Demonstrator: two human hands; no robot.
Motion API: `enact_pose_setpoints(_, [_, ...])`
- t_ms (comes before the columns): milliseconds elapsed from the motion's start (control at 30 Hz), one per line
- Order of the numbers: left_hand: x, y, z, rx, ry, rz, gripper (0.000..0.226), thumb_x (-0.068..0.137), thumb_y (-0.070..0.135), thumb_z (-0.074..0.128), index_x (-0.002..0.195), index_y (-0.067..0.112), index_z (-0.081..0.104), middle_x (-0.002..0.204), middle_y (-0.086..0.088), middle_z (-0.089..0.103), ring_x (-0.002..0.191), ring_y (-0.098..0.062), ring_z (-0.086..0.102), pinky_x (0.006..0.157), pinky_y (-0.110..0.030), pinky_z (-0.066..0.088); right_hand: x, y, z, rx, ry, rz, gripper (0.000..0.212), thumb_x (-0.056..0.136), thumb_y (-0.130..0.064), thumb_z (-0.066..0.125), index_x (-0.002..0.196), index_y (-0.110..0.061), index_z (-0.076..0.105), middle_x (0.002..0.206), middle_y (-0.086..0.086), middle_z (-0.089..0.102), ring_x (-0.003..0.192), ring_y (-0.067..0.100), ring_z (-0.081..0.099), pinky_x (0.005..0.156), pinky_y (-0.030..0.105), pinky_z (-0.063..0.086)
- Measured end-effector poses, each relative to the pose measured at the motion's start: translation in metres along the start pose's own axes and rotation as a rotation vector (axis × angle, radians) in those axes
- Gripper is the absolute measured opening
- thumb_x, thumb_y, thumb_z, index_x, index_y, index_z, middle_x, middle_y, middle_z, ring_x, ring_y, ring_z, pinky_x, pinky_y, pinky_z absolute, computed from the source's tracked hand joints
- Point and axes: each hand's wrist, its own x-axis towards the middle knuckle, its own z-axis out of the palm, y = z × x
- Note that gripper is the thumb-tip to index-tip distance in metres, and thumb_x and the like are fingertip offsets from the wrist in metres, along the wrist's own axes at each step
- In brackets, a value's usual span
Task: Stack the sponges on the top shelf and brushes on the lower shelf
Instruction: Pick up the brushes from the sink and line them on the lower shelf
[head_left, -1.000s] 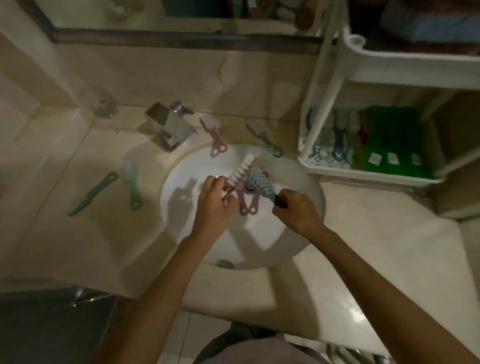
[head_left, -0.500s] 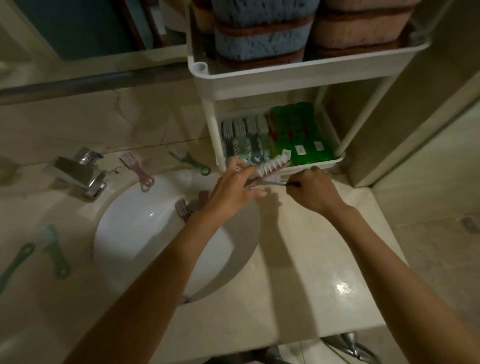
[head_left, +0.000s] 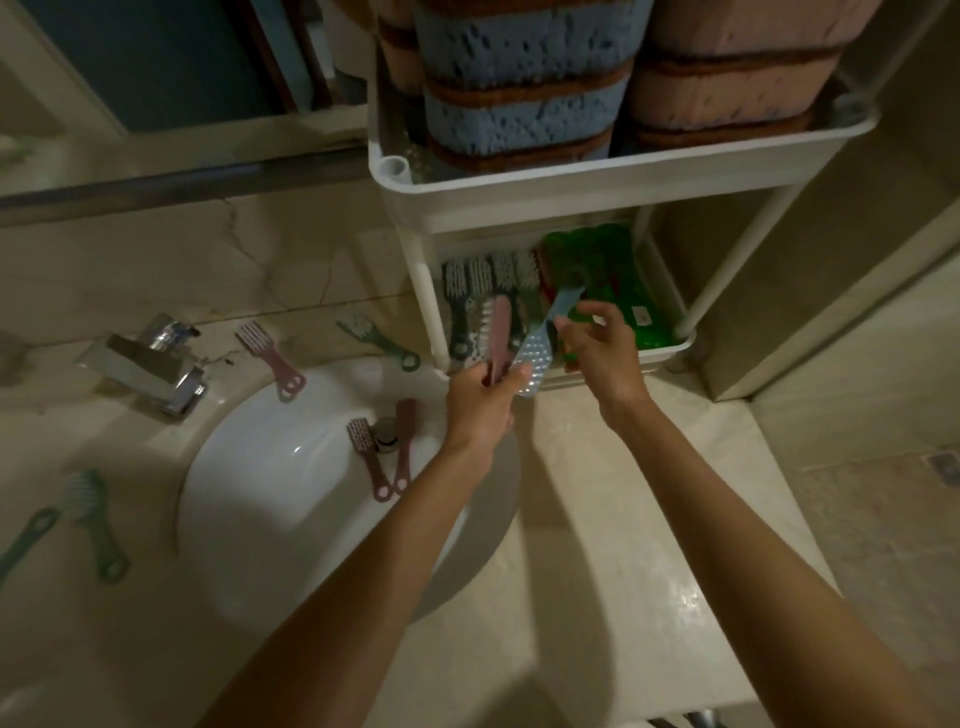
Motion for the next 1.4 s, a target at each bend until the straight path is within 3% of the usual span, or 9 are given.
enact_pose_setpoints(133, [0.009, 0.010, 0.006, 0.050, -0.121, -0.014, 0.020, 0.088, 0.014, 0.061, 0.108, 0.009, 0.061, 0.069, 0.002, 0.057, 0.025, -0.001, 0.036, 0.029, -0.011, 0.027, 0.023, -0.007, 0.003, -0.032, -0.086, 0.029, 0.008, 0.091, -0.008, 0.054, 0.083, -0.008, 0.056, 0.074, -0.002, 0.057, 0.071, 0.013, 0.054, 0.061, 0.019, 0.045])
enact_pose_setpoints(267, [0.026, 0.022, 0.007, 0.048, -0.119, -0.099, 0.006, 0.087, 0.014, 0.062, 0.086, 0.009, 0.059, 0.057, 0.000, 0.042, 0.029, -0.001, 0.031, 0.028, -0.010, 0.021, 0.044, -0.015, 0.004, -0.017, -0.144, 0.088, 0.019, 0.091, -0.006, 0.054, 0.104, 0.005, 0.061, 0.093, 0.017, 0.063, 0.079, 0.024, 0.059, 0.063, 0.025, 0.049])
enact_pose_setpoints(333, [0.036, 0.027, 0.010, -0.012, -0.055, -0.116, 0.012, 0.087, 0.014, 0.062, 0.077, 0.010, 0.057, 0.059, -0.003, 0.042, 0.041, -0.010, 0.036, 0.030, -0.012, 0.023, 0.053, -0.012, 0.004, -0.076, -0.088, 0.045, 0.022, 0.092, -0.004, 0.050, 0.108, 0.005, 0.062, 0.103, 0.022, 0.064, 0.086, 0.029, 0.062, 0.075, 0.034, 0.053])
enact_pose_setpoints(400, [0.048, 0.030, 0.014, -0.039, 0.049, -0.096, 0.019, 0.088, 0.015, 0.062, 0.095, -0.003, 0.062, 0.067, -0.012, 0.053, 0.056, -0.021, 0.049, 0.036, -0.015, 0.031, 0.062, -0.003, 0.002, -0.372, 0.050, -0.116, 0.023, 0.091, -0.005, 0.050, 0.108, -0.001, 0.065, 0.112, 0.017, 0.065, 0.101, 0.029, 0.061, 0.089, 0.031, 0.047])
enact_pose_setpoints(533, [0.072, 0.031, 0.026, -0.020, 0.163, -0.067, 0.032, 0.085, 0.013, 0.064, 0.110, -0.006, 0.061, 0.112, -0.029, 0.064, 0.106, -0.044, 0.060, 0.071, -0.042, 0.050, 0.066, 0.022, -0.004, -0.854, 0.097, -0.340, 0.034, 0.086, -0.015, 0.058, 0.120, -0.015, 0.060, 0.134, 0.011, 0.050, 0.128, 0.031, 0.037, 0.104, 0.034, 0.028])
enact_pose_setpoints(633, [0.090, 0.030, 0.035, -0.005, 0.194, -0.060, 0.031, 0.084, 0.013, 0.064, 0.111, -0.003, 0.062, 0.114, -0.028, 0.064, 0.109, -0.046, 0.058, 0.088, -0.051, 0.050, 0.064, 0.029, -0.005, -0.945, 0.015, -0.362, 0.045, 0.084, -0.027, 0.062, 0.128, -0.021, 0.054, 0.148, 0.010, 0.032, 0.141, 0.032, 0.015, 0.113, 0.043, 0.018])
enact_pose_setpoints(767, [0.119, 0.013, 0.046, 0.029, 0.184, -0.047, 0.038, 0.079, 0.013, 0.068, 0.113, -0.002, 0.061, 0.111, -0.025, 0.066, 0.102, -0.041, 0.064, 0.087, -0.054, 0.053, 0.067, 0.036, -0.007, -1.002, -0.076, -0.336, 0.056, 0.080, -0.038, 0.064, 0.132, -0.025, 0.048, 0.154, 0.008, 0.017, 0.145, 0.028, 0.000, 0.116, 0.047, 0.004])
enact_pose_setpoints(1100, [0.130, -0.006, 0.053, 0.210, 0.170, -0.006, 0.063, 0.073, 0.024, 0.074, 0.126, -0.002, 0.052, 0.119, -0.021, 0.062, 0.112, -0.039, 0.059, 0.095, -0.055, 0.048, 0.072, 0.045, -0.011, -0.957, -0.125, -0.294, 0.061, 0.082, -0.036, 0.062, 0.137, -0.023, 0.040, 0.155, 0.009, 0.015, 0.146, 0.026, -0.002, 0.116, 0.045, 0.001])
enact_pose_setpoints(1400, [0.109, 0.018, 0.049, 0.350, 0.112, -0.027, 0.044, 0.082, 0.015, 0.067, 0.120, -0.001, 0.053, 0.126, -0.021, 0.057, 0.117, -0.038, 0.054, 0.098, -0.049, 0.047, 0.072, 0.044, -0.012, -0.958, -0.131, -0.292, 0.057, 0.085, -0.035, 0.059, 0.137, -0.022, 0.040, 0.155, 0.009, 0.015, 0.146, 0.026, -0.002, 0.116, 0.044, 0.001])
